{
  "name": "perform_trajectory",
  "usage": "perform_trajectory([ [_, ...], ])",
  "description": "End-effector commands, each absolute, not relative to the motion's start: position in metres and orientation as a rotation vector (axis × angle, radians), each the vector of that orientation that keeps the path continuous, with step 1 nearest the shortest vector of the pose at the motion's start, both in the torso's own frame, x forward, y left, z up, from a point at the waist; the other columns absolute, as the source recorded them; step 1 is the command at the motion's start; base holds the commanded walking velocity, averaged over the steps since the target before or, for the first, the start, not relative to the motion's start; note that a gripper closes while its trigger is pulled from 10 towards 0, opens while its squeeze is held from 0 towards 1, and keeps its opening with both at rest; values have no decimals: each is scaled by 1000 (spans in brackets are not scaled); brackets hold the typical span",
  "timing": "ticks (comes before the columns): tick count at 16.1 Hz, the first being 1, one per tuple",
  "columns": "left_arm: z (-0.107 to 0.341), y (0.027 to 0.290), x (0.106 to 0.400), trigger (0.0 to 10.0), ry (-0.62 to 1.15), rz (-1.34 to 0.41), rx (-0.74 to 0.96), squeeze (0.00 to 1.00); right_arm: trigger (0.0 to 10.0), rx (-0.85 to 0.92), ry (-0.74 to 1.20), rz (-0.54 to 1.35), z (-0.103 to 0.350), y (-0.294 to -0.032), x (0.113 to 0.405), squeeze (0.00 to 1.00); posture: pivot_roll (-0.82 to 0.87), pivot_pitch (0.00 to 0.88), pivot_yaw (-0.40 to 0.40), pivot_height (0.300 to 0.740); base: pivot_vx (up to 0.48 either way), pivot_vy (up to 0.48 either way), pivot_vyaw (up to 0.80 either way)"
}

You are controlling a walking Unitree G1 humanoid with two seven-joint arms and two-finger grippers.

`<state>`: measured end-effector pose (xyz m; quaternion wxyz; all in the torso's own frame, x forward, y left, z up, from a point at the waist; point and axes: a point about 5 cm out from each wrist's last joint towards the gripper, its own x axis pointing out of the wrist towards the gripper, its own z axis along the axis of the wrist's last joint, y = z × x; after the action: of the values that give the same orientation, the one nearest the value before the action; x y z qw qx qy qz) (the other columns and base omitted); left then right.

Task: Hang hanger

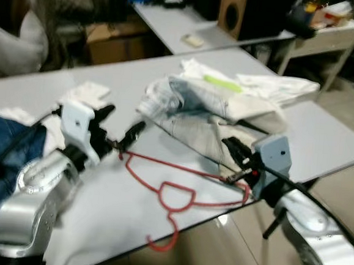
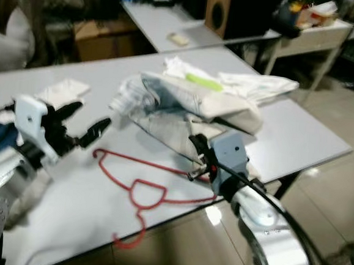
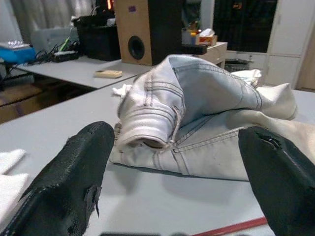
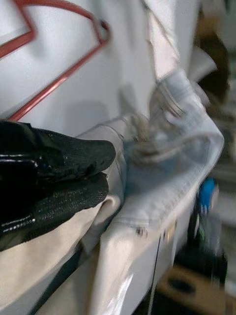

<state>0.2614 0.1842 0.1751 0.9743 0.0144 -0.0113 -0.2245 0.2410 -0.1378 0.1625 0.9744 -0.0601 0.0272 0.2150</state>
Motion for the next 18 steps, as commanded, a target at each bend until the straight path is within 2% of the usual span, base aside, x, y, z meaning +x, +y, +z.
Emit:
perform_trajectory([
  [1, 176, 187, 261, 10000, -16, -418, 51, 0, 10000, -67, 81, 363, 156, -143, 244, 0, -136, 0, 37, 740, 0, 480, 0],
  [3, 168, 184, 260, 10000, 19, -393, 67, 0, 10000, -17, 75, 339, 153, -138, 242, 0, -139, 0, 42, 740, 0, -236, 0],
  [6, 161, 169, 257, 10000, 36, -400, 34, 0, 10000, -50, 56, 385, 158, -137, 243, 0, -140, 0, 39, 740, 0, -457, 0],
  [10, 153, 157, 260, 10000, 67, -400, 39, 0, 10000, -131, 86, 458, 163, -149, 245, 0, -159, 0, 33, 740, 0, 0, 0],
  [11, 149, 154, 261, 10000, 93, -429, 52, 0, 10000, -210, 143, 512, 162, -155, 244, 1000, -169, 0, 33, 740, 0, 0, 0],
  [13, 149, 151, 263, 10000, 109, -479, 55, 0, 10000, -294, 202, 577, 162, -164, 243, 1000, -175, 0, 28, 740, 0, 0, 0],
  [17, 149, 149, 252, 10000, 222, -777, 193, 0, 10000, -474, 387, 880, 166, -179, 231, 1000, -173, 0, 11, 740, 0, 0, 0],
  [18, 150, 150, 250, 10000, 233, -810, 201, 0, 10000, -511, 422, 899, 164, -181, 231, 1000, -171, 0, 4, 740, 0, 0, 0],
])
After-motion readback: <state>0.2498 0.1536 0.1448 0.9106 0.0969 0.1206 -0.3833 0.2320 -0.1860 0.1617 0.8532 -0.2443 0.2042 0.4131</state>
